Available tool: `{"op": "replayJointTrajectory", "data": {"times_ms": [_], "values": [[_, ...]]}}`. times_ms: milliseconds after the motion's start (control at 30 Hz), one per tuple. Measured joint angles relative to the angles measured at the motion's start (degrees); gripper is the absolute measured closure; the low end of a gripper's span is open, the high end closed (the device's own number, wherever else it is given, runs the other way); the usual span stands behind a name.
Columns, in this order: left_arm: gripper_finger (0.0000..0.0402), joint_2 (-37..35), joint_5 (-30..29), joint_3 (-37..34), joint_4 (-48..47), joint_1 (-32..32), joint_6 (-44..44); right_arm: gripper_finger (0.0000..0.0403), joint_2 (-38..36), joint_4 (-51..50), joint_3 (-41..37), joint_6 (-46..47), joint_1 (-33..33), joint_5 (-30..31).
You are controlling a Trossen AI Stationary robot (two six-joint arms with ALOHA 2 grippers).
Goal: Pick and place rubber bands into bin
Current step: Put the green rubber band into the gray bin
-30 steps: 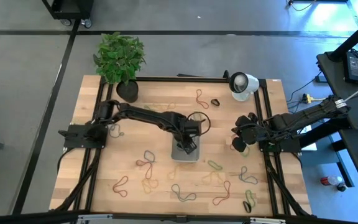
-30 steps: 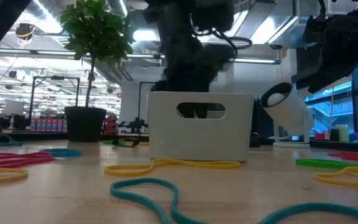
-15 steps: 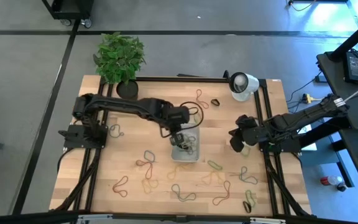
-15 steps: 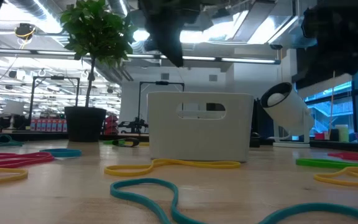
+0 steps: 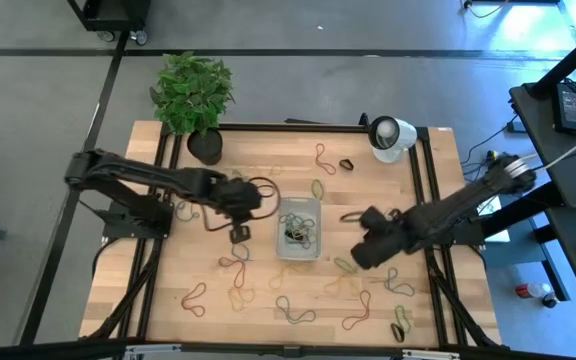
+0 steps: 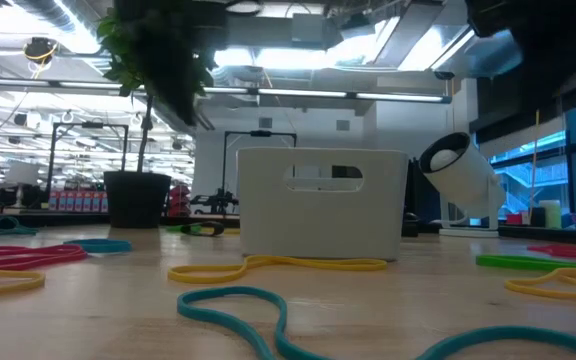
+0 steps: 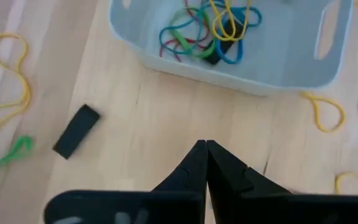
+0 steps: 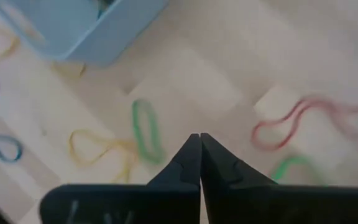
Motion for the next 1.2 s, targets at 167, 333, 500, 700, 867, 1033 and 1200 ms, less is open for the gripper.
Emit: {"op": "replayJointTrajectory", "data": {"times_ms": [167,333,500,700,867,1033,1200], "values": [[0.0401,-9.6,-0.3,-7.0,-0.1,0.2,-0.8,0.0388,8.7,0.1,3.6,5.6,3.9,-1.8],[0.04,-16.3,-0.3,-10.9,1.1,0.2,-0.7,0.0354,15.6,2.8,3.7,11.9,5.2,-4.1],[0.04,-20.1,-0.2,-13.4,1.4,0.2,-0.6,0.0316,22.0,6.2,3.7,12.7,5.2,-4.2],[0.0401,-20.9,0.0,-13.6,0.7,0.2,0.2,0.0296,27.1,8.8,3.7,12.9,5.1,-4.2],[0.0399,-20.9,0.4,-13.6,1.0,0.2,0.5,0.0295,30.2,10.9,3.7,13.1,5.1,-4.2],[0.0401,-20.9,0.8,-13.6,1.0,0.2,0.5,0.0341,31.7,11.1,4.0,14.0,5.1,-4.4],[0.0399,-20.9,0.9,-13.6,1.1,0.2,0.5,0.0392,30.1,11.1,3.6,17.0,5.3,-5.4]]}}
